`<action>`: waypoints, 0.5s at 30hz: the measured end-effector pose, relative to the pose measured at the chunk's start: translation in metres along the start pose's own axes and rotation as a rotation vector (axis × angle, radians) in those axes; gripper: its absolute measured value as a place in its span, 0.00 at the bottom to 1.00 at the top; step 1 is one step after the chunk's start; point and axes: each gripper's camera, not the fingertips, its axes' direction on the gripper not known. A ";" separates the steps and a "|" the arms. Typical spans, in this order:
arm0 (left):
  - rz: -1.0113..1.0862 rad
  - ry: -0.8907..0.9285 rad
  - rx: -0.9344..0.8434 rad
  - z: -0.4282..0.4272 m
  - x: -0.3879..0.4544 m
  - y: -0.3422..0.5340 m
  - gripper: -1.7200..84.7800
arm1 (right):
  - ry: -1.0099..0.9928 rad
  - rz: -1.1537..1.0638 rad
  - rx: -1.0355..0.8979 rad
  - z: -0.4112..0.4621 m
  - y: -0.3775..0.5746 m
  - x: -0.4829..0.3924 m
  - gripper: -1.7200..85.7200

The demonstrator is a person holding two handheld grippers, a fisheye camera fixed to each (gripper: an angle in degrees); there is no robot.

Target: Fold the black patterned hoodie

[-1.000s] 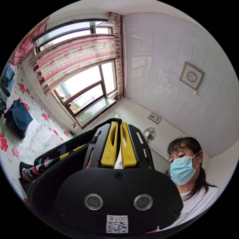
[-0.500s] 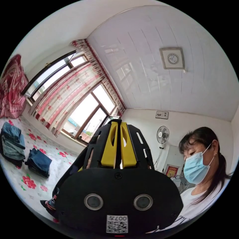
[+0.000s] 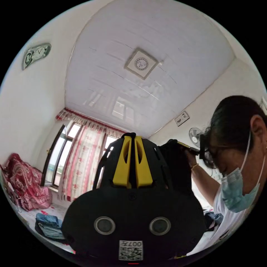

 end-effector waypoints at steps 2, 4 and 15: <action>0.015 -0.133 -0.100 0.027 -0.008 0.028 0.01 | -0.032 0.027 -0.105 0.045 0.013 -0.007 0.06; 0.021 -0.275 -0.229 0.054 -0.030 0.073 0.01 | -0.112 0.094 -0.276 0.112 0.068 -0.028 0.07; -0.248 -0.613 -1.322 -0.013 -0.232 0.453 0.08 | -0.558 0.328 -1.260 0.151 0.612 -0.164 0.15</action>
